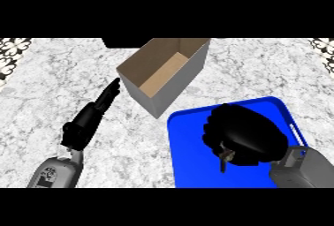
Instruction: Pick the eggplant from the tray and place it in the cardboard box
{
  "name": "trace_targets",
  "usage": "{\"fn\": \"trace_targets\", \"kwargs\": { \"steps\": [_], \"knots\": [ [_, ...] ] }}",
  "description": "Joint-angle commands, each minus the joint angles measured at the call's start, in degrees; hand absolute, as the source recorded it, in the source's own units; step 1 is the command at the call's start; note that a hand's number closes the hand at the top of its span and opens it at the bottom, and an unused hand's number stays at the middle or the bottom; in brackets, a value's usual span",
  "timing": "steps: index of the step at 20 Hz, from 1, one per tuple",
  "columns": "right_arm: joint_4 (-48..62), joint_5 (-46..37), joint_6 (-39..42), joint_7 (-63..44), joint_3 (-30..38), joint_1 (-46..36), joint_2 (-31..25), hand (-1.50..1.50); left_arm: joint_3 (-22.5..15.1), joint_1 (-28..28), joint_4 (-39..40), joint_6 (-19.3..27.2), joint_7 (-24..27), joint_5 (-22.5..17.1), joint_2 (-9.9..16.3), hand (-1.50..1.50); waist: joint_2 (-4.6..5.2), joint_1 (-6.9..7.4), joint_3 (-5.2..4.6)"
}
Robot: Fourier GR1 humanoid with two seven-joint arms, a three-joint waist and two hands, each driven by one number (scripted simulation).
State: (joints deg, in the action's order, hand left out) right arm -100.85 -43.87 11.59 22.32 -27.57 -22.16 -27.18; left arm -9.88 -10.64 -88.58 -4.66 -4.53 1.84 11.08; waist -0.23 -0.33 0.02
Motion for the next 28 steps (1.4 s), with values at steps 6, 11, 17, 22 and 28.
{"fn": "trace_targets", "kwargs": {
  "steps": [6, 11, 17, 22, 28],
  "knots": [
    [-17.17, 21.95, 12.58, -0.90, 19.06, 3.83, -5.46, 1.50, 1.19, 0.58, 1.53, -1.51, 1.83, -0.07, 0.02, 0.00, 0.05, -0.44, -0.05],
    [-12.80, 30.38, 18.71, -9.26, 25.41, -2.43, -3.37, 1.50, -1.13, 0.14, -0.53, 0.42, -0.61, 3.02, -2.49, 0.00, 0.16, 0.37, -0.05],
    [-11.68, 28.82, 18.71, -21.71, 24.97, -12.17, 1.12, 1.50, 0.76, -1.70, -0.80, -1.30, -1.86, 2.67, -2.31, 0.00, 0.17, 0.58, -0.06],
    [-3.90, 30.68, 20.86, -27.12, 26.63, -21.90, 3.58, 1.50, 0.91, -0.64, 5.54, -0.66, 4.37, 3.87, -4.25, 0.00, 0.27, 0.46, -0.09],
    [8.81, 21.70, 14.40, -22.95, 20.41, -27.34, 11.88, 1.50, 3.13, -1.35, 3.07, -3.56, 2.35, 2.76, -2.15, 0.00, 0.35, 0.96, -0.06]
  ]
}}
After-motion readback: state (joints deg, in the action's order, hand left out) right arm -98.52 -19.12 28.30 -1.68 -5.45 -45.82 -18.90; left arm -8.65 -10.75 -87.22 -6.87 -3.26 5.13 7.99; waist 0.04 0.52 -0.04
